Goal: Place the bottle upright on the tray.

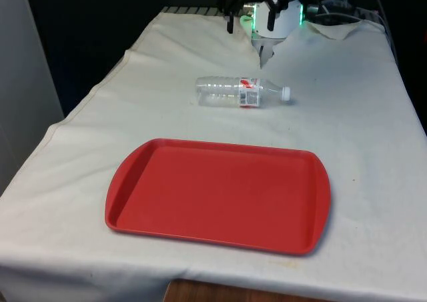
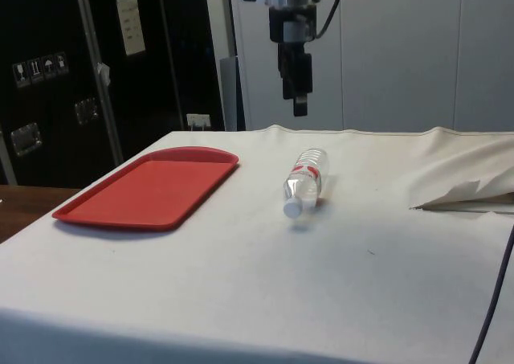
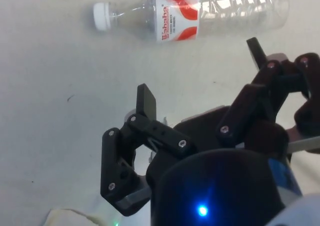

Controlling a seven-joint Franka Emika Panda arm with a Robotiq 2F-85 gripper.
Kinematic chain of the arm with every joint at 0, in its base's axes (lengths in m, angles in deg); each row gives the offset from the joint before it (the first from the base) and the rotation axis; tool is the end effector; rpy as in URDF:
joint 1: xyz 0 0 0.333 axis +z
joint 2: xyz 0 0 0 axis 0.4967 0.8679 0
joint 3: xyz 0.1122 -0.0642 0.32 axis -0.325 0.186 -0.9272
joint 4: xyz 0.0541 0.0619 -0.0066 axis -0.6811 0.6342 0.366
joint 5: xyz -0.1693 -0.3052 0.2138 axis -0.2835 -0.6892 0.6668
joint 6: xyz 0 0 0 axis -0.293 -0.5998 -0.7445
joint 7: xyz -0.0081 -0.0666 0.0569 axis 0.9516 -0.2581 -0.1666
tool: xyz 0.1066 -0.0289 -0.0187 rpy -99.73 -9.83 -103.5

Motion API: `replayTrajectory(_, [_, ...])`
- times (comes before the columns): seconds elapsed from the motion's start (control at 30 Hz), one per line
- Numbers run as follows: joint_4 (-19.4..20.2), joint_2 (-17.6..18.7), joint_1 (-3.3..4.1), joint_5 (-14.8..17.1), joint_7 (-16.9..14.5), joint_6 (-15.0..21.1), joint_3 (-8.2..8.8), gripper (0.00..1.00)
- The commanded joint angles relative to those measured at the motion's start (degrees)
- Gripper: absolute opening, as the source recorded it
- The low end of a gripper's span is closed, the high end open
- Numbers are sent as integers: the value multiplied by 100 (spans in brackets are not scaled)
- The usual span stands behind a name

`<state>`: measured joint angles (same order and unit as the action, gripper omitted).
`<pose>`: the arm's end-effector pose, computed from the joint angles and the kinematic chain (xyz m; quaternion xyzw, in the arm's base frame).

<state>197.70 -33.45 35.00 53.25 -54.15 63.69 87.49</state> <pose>0.4415 -0.0337 0.3446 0.9724 0.2264 0.0317 0.0474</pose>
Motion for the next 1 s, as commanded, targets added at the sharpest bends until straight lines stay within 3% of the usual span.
replayTrajectory(0.0, [29,40,-11,-109,0,109,-17,100])
replayTrajectory(0.17, [23,74,-23,-275,-63,138,-23,100])
replayTrajectory(0.2, [11,92,0,-155,-109,109,-6,100])
replayTrajectory(0.27, [29,69,-29,-413,-52,138,-29,100])
replayTrajectory(0.5, [23,80,-23,-710,-40,132,-40,100])
replayTrajectory(0.53, [17,86,6,-550,-109,109,-11,100])
replayTrajectory(0.57, [23,80,-23,-739,-40,132,-40,100])
replayTrajectory(0.73, [17,115,-17,-951,-46,143,-52,100])
replayTrajectory(0.77, [17,103,6,-848,-109,109,-29,100])
replayTrajectory(0.97, [23,155,-11,-1140,-57,160,-57,100])
